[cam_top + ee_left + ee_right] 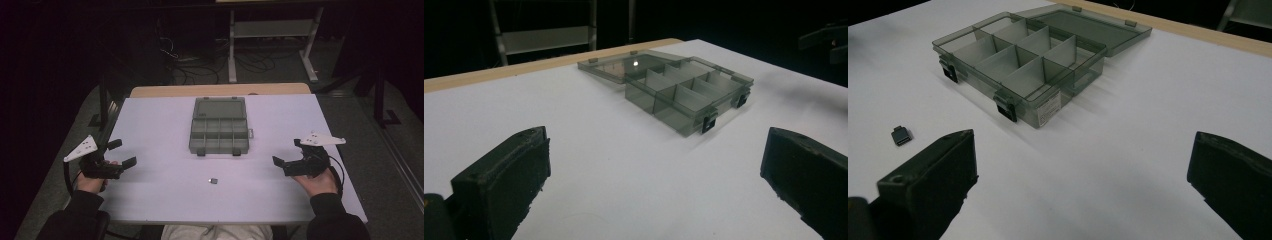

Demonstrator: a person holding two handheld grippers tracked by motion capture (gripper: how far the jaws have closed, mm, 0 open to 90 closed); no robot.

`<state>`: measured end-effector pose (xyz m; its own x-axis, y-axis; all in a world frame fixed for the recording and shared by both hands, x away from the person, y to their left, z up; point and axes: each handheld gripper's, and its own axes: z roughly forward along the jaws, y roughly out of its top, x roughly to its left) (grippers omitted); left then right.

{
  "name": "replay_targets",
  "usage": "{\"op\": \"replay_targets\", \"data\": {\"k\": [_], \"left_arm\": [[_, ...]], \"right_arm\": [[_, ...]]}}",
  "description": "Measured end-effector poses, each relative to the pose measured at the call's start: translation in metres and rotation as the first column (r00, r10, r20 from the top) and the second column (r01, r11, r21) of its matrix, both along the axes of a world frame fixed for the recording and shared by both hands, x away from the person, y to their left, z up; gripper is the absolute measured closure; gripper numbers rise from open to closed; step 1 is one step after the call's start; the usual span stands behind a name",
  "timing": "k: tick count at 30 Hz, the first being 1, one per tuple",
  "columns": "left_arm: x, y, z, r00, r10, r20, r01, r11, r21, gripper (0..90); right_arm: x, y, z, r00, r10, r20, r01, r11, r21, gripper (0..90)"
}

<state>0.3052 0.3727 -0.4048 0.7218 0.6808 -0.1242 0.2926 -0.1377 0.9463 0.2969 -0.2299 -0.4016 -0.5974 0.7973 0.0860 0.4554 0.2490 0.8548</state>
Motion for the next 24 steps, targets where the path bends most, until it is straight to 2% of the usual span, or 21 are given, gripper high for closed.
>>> {"op": "replay_targets", "data": {"k": [4, 24], "left_arm": [[-0.0001, 0.0013, 0.0001, 1.0000, 0.005, 0.001, -0.005, 0.9999, -0.013, 0.0], [0.0002, -0.0001, -0.0005, 1.0000, 0.001, 0.000, -0.001, 1.0000, -0.003, 0.0]], "right_arm": [[0.0000, -0.0005, -0.0006, 1.0000, 0.000, -0.003, 0.000, 1.000, 0.002, 0.0], [-0.0011, -0.0017, 0.0008, 1.0000, -0.001, -0.008, 0.001, 1.000, 0.000, 0.0]]}}
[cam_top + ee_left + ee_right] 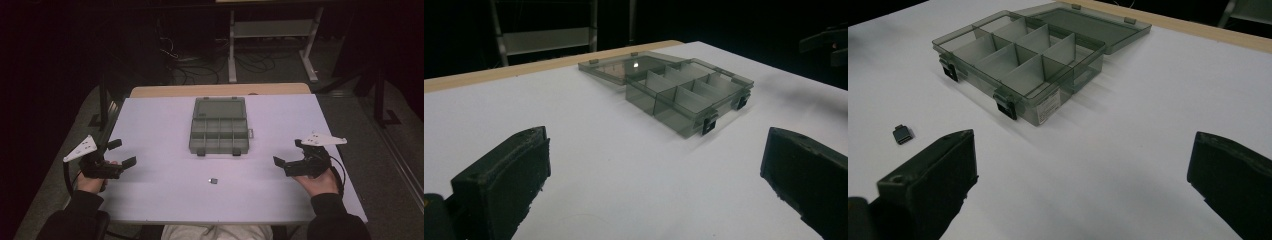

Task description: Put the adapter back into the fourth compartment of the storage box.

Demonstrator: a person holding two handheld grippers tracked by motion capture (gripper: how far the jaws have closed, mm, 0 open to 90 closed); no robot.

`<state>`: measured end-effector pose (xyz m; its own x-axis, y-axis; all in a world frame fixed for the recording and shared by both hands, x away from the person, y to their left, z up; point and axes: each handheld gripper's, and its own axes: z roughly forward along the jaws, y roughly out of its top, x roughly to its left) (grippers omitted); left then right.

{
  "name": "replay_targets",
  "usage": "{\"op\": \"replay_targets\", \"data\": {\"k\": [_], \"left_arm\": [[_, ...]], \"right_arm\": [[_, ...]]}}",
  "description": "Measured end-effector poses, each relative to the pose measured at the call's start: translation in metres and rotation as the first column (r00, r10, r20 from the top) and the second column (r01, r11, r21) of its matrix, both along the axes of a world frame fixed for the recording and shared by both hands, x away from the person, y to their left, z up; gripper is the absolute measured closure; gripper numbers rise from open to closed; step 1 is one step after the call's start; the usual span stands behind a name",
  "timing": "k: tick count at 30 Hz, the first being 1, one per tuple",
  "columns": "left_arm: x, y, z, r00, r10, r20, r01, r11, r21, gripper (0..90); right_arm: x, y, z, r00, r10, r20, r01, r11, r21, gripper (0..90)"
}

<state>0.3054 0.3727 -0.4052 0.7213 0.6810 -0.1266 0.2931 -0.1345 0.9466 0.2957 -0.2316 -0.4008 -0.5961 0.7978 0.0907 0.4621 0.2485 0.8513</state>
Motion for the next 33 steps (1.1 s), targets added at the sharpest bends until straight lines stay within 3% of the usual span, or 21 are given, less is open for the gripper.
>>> {"op": "replay_targets", "data": {"k": [7, 13, 22, 33], "left_arm": [[0.000, -0.001, 0.000, 1.0000, 0.001, -0.001, -0.001, 1.0000, 0.001, 0.0], [0.000, -0.001, 0.000, 1.0000, 0.002, 0.006, -0.002, 1.0000, 0.008, 0.0], [0.000, -0.001, -0.001, 1.0000, 0.005, 0.000, -0.005, 1.0000, 0.007, 0.0], [-0.001, -0.001, -0.001, 1.0000, 0.006, 0.004, -0.006, 1.0000, 0.008, 0.0]], "right_arm": [[0.001, 0.003, -0.001, 0.9998, 0.011, -0.015, -0.011, 1.000, -0.015, 0.0], [0.001, 0.008, 0.004, 0.9997, 0.026, 0.000, -0.026, 0.999, -0.024, 0.0], [0.004, 0.035, 0.020, 0.9939, 0.110, 0.007, -0.110, 0.992, -0.062, 0.0], [0.008, 0.054, 0.023, 0.9843, 0.175, -0.020, -0.176, 0.980, -0.088, 0.0]]}}
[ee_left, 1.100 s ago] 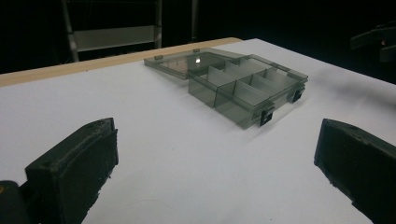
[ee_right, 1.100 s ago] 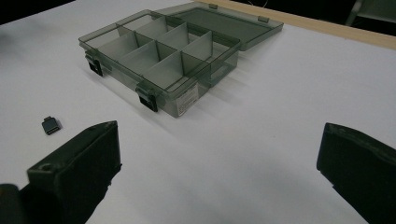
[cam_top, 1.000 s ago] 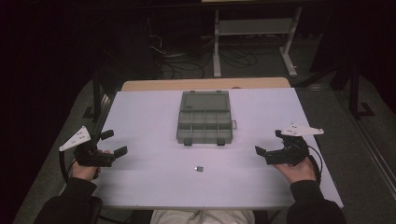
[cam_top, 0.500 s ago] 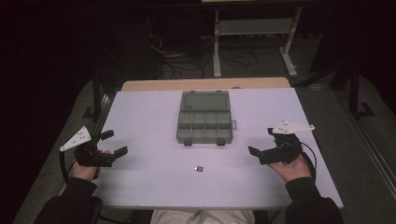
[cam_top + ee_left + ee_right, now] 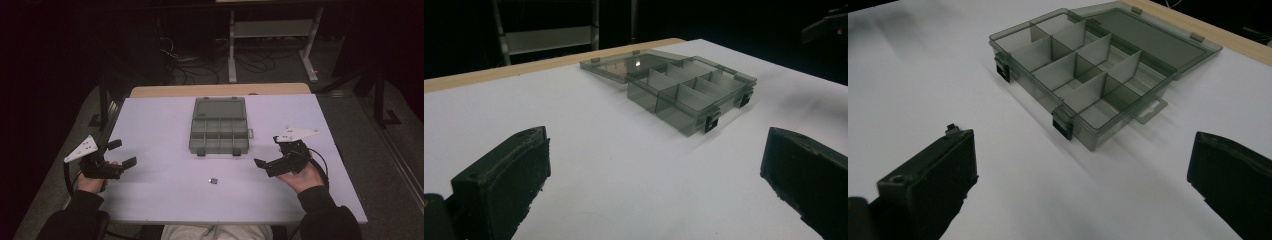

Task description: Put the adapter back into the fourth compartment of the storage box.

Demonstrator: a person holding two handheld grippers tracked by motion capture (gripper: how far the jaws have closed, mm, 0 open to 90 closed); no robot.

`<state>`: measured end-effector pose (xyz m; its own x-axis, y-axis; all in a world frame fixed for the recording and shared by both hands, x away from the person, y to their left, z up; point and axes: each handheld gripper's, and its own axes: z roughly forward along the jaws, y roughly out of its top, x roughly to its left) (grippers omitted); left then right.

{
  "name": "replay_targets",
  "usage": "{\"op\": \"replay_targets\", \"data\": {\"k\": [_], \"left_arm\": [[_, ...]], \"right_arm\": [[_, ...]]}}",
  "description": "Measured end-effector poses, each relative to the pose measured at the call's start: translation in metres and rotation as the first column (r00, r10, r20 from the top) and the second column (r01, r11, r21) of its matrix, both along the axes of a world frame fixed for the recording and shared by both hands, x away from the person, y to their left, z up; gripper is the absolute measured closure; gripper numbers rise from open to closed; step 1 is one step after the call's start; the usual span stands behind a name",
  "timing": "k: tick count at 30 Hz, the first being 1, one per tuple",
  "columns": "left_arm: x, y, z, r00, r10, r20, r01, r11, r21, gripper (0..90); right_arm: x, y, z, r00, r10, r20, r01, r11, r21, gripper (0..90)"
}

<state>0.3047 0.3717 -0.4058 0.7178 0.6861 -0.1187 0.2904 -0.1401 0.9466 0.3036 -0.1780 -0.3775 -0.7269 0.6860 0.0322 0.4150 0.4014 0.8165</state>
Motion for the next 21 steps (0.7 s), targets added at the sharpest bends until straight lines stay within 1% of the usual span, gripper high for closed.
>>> {"op": "replay_targets", "data": {"k": [1, 4, 8, 10, 11, 14, 15, 16, 20, 21], "left_arm": [[0.000, 0.000, 0.000, 1.0000, 0.000, -0.003, 0.000, 1.0000, -0.002, 0.0], [0.000, 0.000, 0.000, 1.0000, -0.001, -0.004, 0.001, 1.0000, 0.000, 0.0], [0.000, 0.000, 0.000, 1.0000, -0.001, -0.005, 0.001, 1.0000, 0.001, 0.0], [0.000, 0.000, 0.000, 1.0000, -0.001, -0.006, 0.001, 1.0000, 0.000, 0.0], [0.000, 0.000, 0.000, 1.0000, 0.000, -0.006, 0.000, 1.0000, 0.000, 0.0], [0.000, 0.000, 0.000, 1.0000, 0.000, -0.005, 0.000, 1.0000, -0.001, 0.0], [0.000, 0.000, 0.000, 1.0000, -0.001, -0.005, 0.001, 1.0000, -0.001, 0.0], [0.000, 0.000, 0.000, 1.0000, -0.001, -0.005, 0.001, 1.0000, -0.001, 0.0], [0.000, 0.000, 0.000, 1.0000, -0.002, -0.005, 0.002, 1.0000, -0.002, 0.0], [0.000, 0.000, -0.001, 0.9999, -0.006, -0.010, 0.006, 1.0000, -0.004, 0.0]], "right_arm": [[0.001, 0.005, 0.001, 0.9999, 0.017, -0.005, -0.017, 1.000, -0.005, 0.0], [0.001, 0.006, 0.001, 0.9998, 0.020, -0.004, -0.020, 1.000, -0.007, 0.0], [0.002, 0.015, 0.003, 0.9987, 0.051, -0.009, -0.051, 0.999, -0.014, 0.0], [0.002, 0.017, 0.003, 0.9983, 0.057, -0.013, -0.057, 0.998, -0.014, 0.0], [0.002, 0.021, 0.003, 0.9971, 0.075, -0.015, -0.075, 0.997, -0.018, 0.0], [0.002, 0.025, 0.003, 0.9961, 0.087, -0.020, -0.087, 0.996, -0.026, 0.0], [0.002, 0.030, 0.004, 0.9946, 0.103, -0.015, -0.103, 0.994, -0.033, 0.0], [0.002, 0.030, 0.004, 0.9946, 0.103, -0.015, -0.103, 0.994, -0.033, 0.0], [0.003, 0.036, 0.004, 0.9922, 0.121, -0.029, -0.122, 0.992, -0.036, 0.0], [0.005, 0.041, 0.003, 0.9897, 0.138, -0.039, -0.140, 0.989, -0.046, 0.0]]}}
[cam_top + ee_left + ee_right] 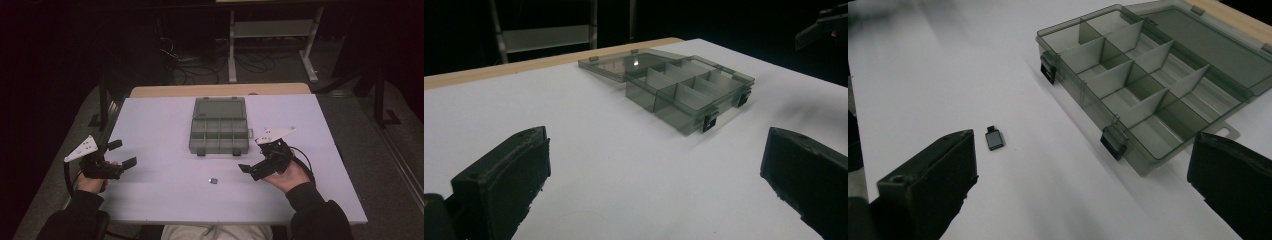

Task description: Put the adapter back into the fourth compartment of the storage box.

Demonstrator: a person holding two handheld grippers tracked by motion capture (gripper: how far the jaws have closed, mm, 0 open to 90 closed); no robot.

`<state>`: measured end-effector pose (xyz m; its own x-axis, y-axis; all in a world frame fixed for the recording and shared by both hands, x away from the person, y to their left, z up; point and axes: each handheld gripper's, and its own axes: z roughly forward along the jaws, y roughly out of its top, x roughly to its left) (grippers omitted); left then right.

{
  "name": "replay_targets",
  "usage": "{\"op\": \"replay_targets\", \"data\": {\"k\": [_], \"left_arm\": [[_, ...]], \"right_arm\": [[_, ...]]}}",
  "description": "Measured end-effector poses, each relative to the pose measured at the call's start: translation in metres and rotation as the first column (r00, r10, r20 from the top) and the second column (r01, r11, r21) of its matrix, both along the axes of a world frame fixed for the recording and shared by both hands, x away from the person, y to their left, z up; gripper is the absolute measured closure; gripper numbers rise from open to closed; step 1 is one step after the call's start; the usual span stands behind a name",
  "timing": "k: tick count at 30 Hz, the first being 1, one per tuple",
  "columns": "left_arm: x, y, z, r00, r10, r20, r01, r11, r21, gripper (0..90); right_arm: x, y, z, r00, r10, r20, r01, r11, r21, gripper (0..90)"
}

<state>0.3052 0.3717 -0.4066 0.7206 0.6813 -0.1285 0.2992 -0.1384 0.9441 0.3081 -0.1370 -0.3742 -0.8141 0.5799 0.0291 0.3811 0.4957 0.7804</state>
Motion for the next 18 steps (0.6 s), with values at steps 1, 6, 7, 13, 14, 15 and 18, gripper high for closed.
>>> {"op": "replay_targets", "data": {"k": [1, 6, 7, 13, 14, 15, 18], "left_arm": [[0.000, 0.000, 0.000, 1.0000, 0.000, 0.001, 0.000, 1.0000, 0.001, 0.0], [0.000, 0.000, 0.000, 1.0000, 0.000, 0.000, 0.000, 1.0000, 0.001, 0.0], [0.000, 0.000, 0.000, 1.0000, 0.000, 0.001, 0.000, 1.0000, 0.001, 0.0], [0.000, 0.000, 0.000, 0.9999, -0.010, -0.003, 0.010, 1.0000, -0.002, 0.0], [0.000, 0.000, 0.000, 0.9999, -0.010, -0.003, 0.010, 1.0000, -0.002, 0.0], [0.000, 0.000, 0.000, 1.0000, -0.009, -0.001, 0.009, 1.0000, -0.002, 0.0], [0.000, 0.000, 0.000, 1.0000, -0.006, -0.001, 0.006, 1.0000, -0.004, 0.0]], "right_arm": [[0.000, 0.002, 0.000, 1.0000, 0.005, -0.004, -0.005, 1.000, -0.001, 0.0], [0.002, 0.007, -0.001, 0.9997, 0.020, -0.012, -0.020, 1.000, -0.011, 0.0], [0.002, 0.009, -0.001, 0.9996, 0.025, -0.016, -0.025, 1.000, -0.015, 0.0], [0.004, 0.022, -0.005, 0.9967, 0.066, -0.047, -0.067, 0.997, -0.030, 0.0], [0.004, 0.022, -0.005, 0.9967, 0.066, -0.047, -0.067, 0.997, -0.030, 0.0], [0.005, 0.023, -0.005, 0.9962, 0.073, -0.048, -0.074, 0.997, -0.031, 0.0], [0.005, 0.029, -0.008, 0.9941, 0.088, -0.064, -0.090, 0.995, -0.036, 0.0]]}}
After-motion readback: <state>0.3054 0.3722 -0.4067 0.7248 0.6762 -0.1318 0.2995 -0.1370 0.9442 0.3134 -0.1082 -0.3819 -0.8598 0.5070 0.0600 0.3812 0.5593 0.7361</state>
